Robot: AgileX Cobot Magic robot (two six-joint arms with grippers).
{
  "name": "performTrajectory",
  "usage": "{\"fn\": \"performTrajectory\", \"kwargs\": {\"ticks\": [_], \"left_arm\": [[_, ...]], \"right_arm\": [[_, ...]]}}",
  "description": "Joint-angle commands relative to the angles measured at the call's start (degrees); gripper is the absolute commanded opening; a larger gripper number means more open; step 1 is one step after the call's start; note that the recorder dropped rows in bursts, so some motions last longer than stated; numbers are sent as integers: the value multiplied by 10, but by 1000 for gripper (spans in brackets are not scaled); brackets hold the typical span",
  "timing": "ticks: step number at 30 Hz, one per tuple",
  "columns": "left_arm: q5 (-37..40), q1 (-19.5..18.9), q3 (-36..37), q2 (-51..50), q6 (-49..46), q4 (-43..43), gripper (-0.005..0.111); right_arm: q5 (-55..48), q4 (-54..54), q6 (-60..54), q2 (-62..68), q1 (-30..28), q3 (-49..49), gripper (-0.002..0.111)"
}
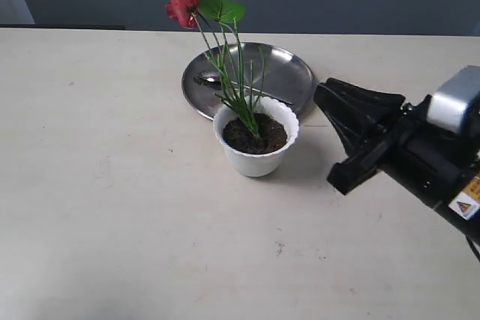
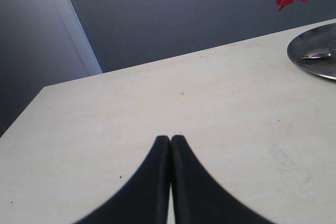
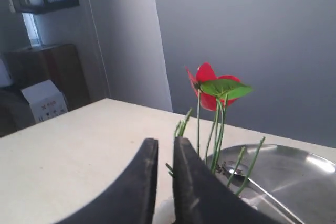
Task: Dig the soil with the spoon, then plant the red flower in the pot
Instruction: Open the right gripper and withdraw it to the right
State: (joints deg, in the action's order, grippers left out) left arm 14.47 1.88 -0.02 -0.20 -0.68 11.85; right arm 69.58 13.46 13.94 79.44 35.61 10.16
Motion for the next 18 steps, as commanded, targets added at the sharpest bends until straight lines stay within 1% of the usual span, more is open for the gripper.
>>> {"fn": "performTrajectory", "kwargs": {"ticks": [1,3,4,7,10,14,16,18], "left_arm": [[-5,0,0,2,1,-2,0],[-5,0,0,2,1,-2,0],[-5,0,0,2,1,-2,0],[-5,0,0,2,1,-2,0],[-5,0,0,2,1,-2,0],[-5,0,0,2,1,-2,0],[-5,0,0,2,1,-2,0],[-5,0,0,2,1,-2,0]], "right_arm": [[4,14,160,-108,-2,-60,11],[4,14,235,-144,-2,-70,11],[4,15,249,-156,-2,-70,11],[4,15,253,-205,-2,-70,11],[4,-8,251,-226,-2,-70,11],[4,-8,251,-249,-2,-70,11],[4,-7,251,-288,-2,-70,11],[-34,23,253,-332,-2,-70,11]]}}
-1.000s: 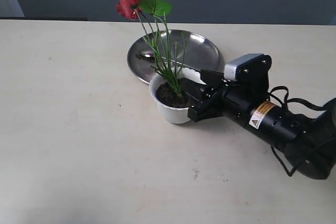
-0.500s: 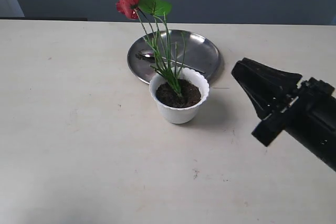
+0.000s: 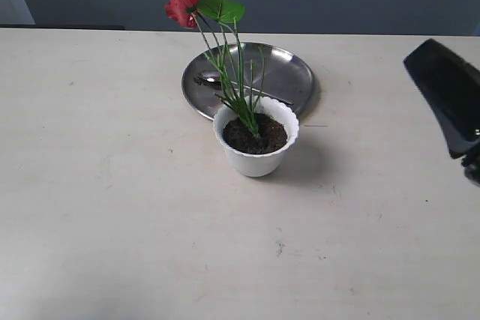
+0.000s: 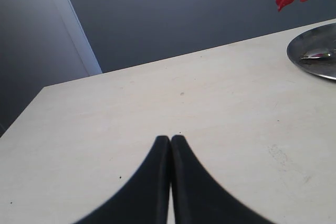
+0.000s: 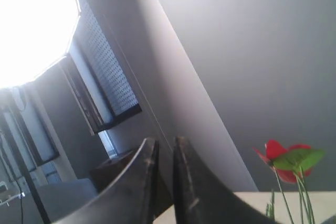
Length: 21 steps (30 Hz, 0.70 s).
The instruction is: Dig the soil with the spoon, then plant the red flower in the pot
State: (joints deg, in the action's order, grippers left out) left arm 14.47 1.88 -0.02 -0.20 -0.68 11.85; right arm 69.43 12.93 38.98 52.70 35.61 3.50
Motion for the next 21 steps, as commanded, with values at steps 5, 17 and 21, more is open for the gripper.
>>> {"fn": "performTrajectory", "kwargs": {"ticks": [5,17,21], "left_arm": [[-5,0,0,2,1,-2,0],[-5,0,0,2,1,-2,0],[-5,0,0,2,1,-2,0]], "right_arm": [[-234,95,66,-217,-2,-3,11],[-713,94,153,-527,-88,-3,11],[-770,94,151,-527,-147,-3,11]]}}
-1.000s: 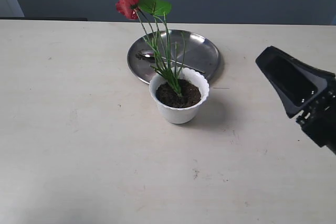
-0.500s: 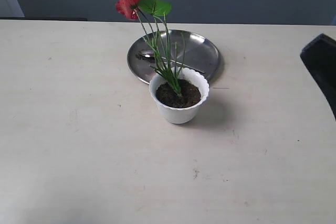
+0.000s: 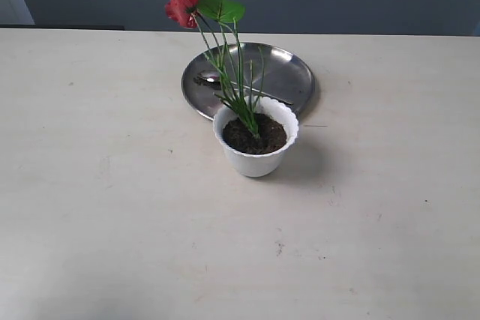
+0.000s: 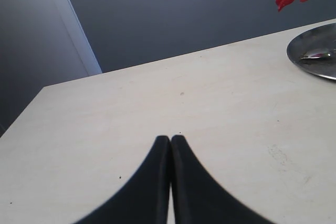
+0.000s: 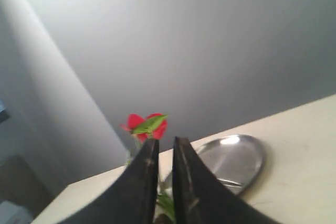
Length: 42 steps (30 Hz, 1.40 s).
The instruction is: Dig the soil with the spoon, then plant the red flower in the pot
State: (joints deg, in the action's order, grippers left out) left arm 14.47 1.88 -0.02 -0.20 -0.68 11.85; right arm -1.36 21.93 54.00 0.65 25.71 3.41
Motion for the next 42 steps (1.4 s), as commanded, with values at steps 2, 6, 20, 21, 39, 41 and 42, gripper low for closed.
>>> {"fn": "performTrajectory", "kwargs": {"ticks": [2,6,20,21,39,41,42], "left_arm": [[-5,0,0,2,1,-2,0],[-5,0,0,2,1,-2,0],[-5,0,0,2,1,-2,0],[-5,0,0,2,1,-2,0],[-5,0,0,2,1,-2,0],[-5,0,0,2,1,-2,0],[-5,0,0,2,1,-2,0]], "right_arm": [[-85,5,-1,-6,-69,-2,11],[-117,5,-17,-6,-73,-2,11],[-85,-234,-303,-6,-73,-2,11],[-99,-234,-311,-6,-73,-2,11],[-75,-225,-328,-6,-74,-34,11],[-74,-225,-328,-6,-74,-34,11],[-74,-225,-328,-6,-74,-34,11]]}}
